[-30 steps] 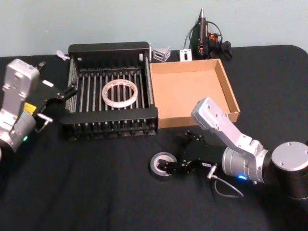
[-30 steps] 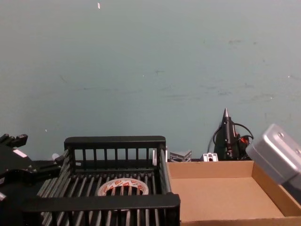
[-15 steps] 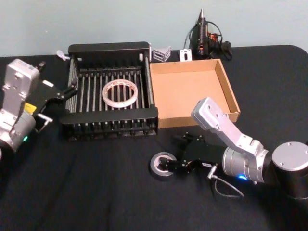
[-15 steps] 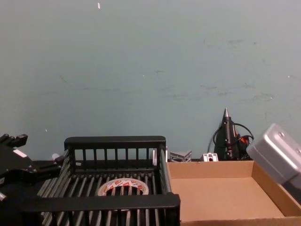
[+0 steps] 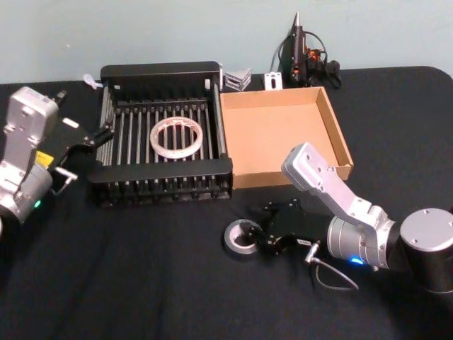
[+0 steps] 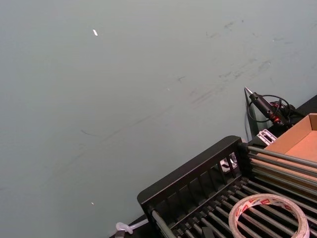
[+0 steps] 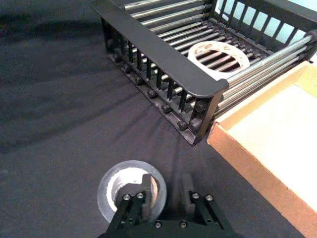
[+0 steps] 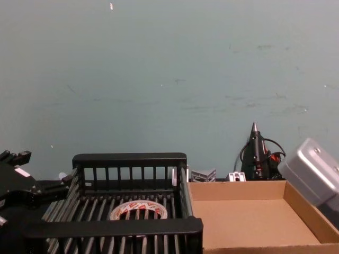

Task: Pick up the white tape and place it into the black box , Pick up the silver tape and place it into the brown box.

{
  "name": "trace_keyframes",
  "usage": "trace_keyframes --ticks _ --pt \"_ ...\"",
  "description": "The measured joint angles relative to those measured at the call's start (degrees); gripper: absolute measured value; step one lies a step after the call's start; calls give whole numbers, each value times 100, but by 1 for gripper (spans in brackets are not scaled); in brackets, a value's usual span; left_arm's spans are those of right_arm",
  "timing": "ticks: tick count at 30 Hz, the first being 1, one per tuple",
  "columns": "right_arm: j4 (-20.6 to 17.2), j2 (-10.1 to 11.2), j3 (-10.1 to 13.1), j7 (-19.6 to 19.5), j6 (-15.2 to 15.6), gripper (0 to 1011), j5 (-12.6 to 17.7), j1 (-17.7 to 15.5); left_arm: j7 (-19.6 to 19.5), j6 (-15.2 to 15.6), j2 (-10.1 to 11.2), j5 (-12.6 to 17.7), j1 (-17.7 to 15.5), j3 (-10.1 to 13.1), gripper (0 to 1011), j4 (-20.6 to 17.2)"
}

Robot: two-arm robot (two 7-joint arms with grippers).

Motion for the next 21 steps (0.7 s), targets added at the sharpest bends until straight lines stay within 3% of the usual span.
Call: trace_keyframes --ticks 5,9,21 --pt "0 0 0 0 -2 224 1 0 0 0 0 0 0 0 1001 0" --pt "0 0 0 0 -2 145 1 1 0 0 0 0 0 0 1001 0" --pt "-31 25 41 70 -62 139 90 -27 0 0 0 0 0 0 1001 0"
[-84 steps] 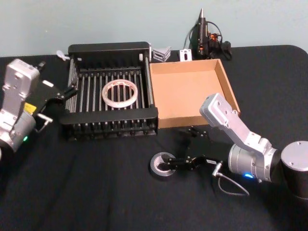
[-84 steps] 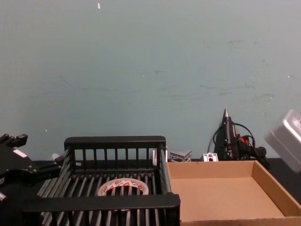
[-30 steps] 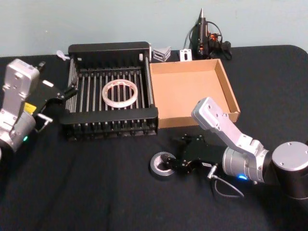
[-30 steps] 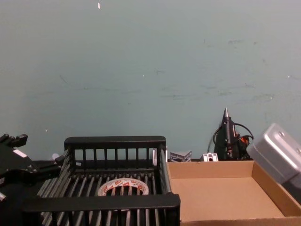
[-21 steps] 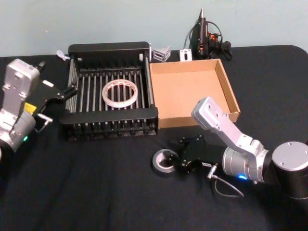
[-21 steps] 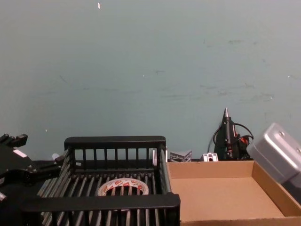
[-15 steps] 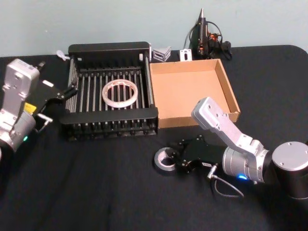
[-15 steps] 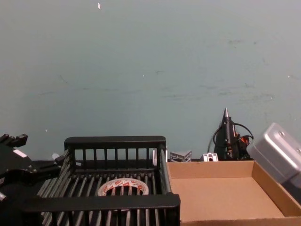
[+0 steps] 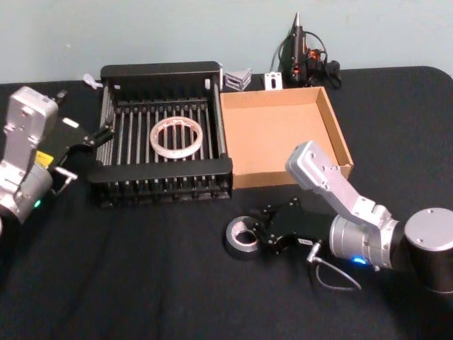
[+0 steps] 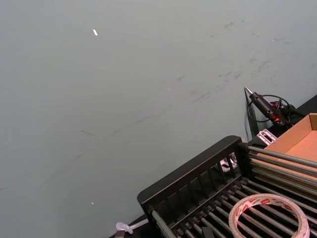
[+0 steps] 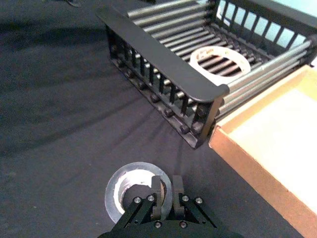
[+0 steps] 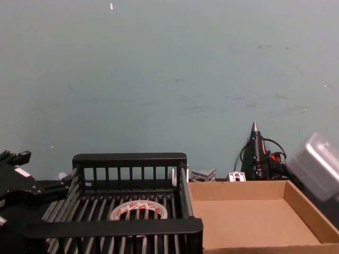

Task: Pick up the white tape and place it into the black box , Pick up the silver tape and place it into the brown box.

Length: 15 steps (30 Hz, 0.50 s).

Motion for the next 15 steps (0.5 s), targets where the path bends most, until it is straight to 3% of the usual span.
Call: trace_keyframes --ticks 10,15 --pt "-401 274 305 127 -292 138 415 -198 0 0 0 0 0 0 1001 0" --pt "-625 374 597 14 -462 138 686 -286 0 0 0 0 0 0 1001 0"
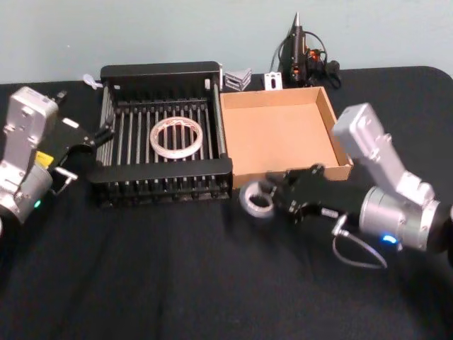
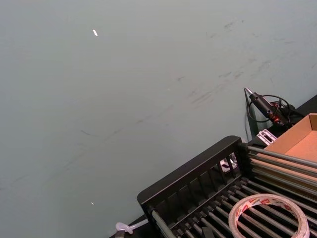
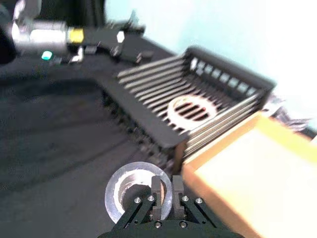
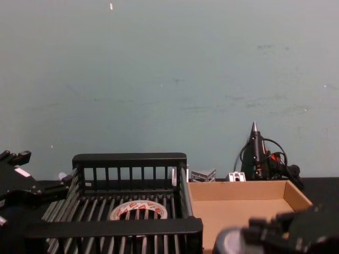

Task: Pick up the white tape and place it into the black box , Pick up the silver tape and place it into the brown box.

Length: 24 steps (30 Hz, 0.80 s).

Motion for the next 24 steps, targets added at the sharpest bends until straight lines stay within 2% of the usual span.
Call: trace_keyframes --ticks 4,7,17,20,24 --pt "-75 0 194 -161 -106 139 146 5 0 0 0 0 0 0 1001 0" --pt "-31 -76 298 -327 -140 139 199 98 0 0 0 0 0 0 1001 0" --pt "624 -650 449 -996 45 139 85 742 0 0 0 0 0 0 1001 0" --pt "975 -903 449 -1179 98 138 -46 1036 0 0 0 0 0 0 1001 0" --pt "1349 -1138 419 -1319 141 139 -183 1313 0 0 0 0 0 0 1001 0"
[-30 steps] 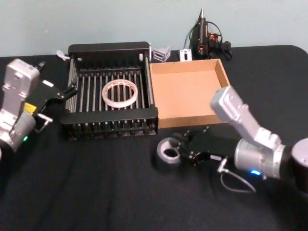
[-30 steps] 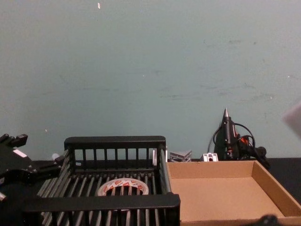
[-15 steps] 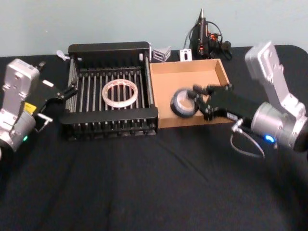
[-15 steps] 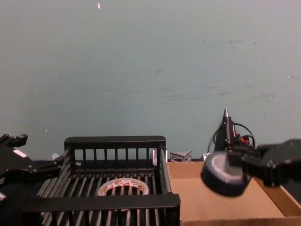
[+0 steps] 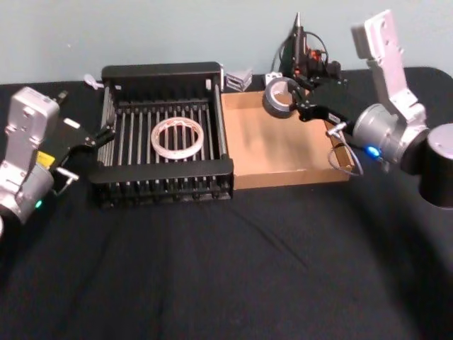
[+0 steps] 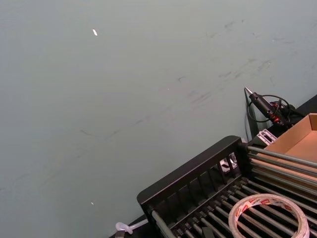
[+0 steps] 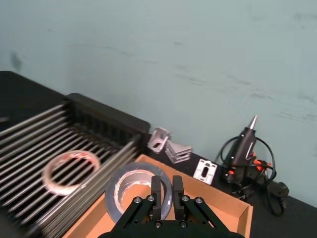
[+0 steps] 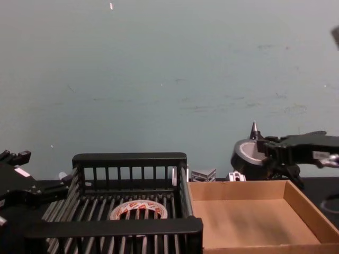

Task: Pick up the white tape and place it into the black box , Pick up the silver tape and place it into the brown box.

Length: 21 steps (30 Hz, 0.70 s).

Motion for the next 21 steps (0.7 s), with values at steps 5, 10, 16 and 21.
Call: trace_keyframes --ticks 5,10,16,21 --pt "724 -387 -71 -200 74 138 -202 447 0 0 0 0 0 0 1001 0" --pt "1525 -760 -141 -363 84 138 -393 872 0 0 0 0 0 0 1001 0" --pt "2157 -1024 -172 -448 39 138 -539 1157 0 0 0 0 0 0 1001 0" --pt "2524 -1165 -199 -463 26 138 -663 1281 0 0 0 0 0 0 1001 0"
